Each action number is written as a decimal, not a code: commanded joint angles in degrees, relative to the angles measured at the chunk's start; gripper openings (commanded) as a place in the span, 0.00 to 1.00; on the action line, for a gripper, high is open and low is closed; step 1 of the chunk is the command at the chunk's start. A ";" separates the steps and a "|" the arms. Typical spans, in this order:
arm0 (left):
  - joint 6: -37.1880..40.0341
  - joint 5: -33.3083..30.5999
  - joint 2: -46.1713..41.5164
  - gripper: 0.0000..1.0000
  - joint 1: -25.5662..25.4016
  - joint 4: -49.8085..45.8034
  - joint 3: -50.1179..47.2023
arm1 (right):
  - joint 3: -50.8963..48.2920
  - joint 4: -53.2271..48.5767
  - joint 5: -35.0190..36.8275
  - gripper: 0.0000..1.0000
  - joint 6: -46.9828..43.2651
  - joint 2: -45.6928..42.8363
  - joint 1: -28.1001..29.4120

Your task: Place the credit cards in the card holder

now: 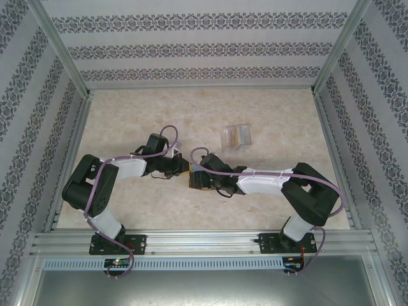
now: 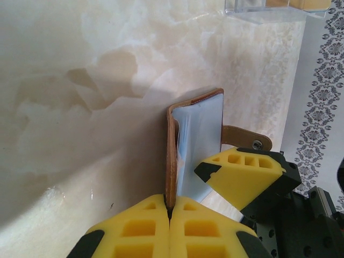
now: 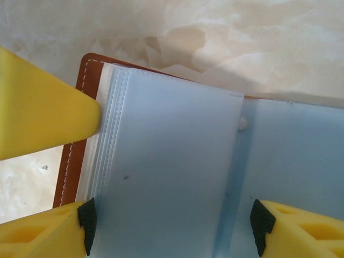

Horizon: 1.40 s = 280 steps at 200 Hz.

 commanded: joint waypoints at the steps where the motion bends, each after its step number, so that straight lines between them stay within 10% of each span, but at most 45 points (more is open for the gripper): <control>1: 0.05 1.04 0.08 0.00 -0.57 1.86 -0.61 | 0.37 -0.39 2.86 0.78 0.98 0.51 0.41; 171: 1.15 0.78 0.85 0.00 -0.54 1.25 -0.91 | -7.88 -12.97 17.91 0.76 7.27 -20.75 -3.87; 226: 0.93 0.93 0.82 0.00 -0.53 1.46 -0.62 | -0.52 -4.13 -2.04 0.73 -2.61 -14.41 -2.71; 280: 0.78 0.67 0.43 0.00 -0.46 1.56 -1.26 | 2.10 -0.17 -3.25 0.74 -0.89 -3.36 -0.48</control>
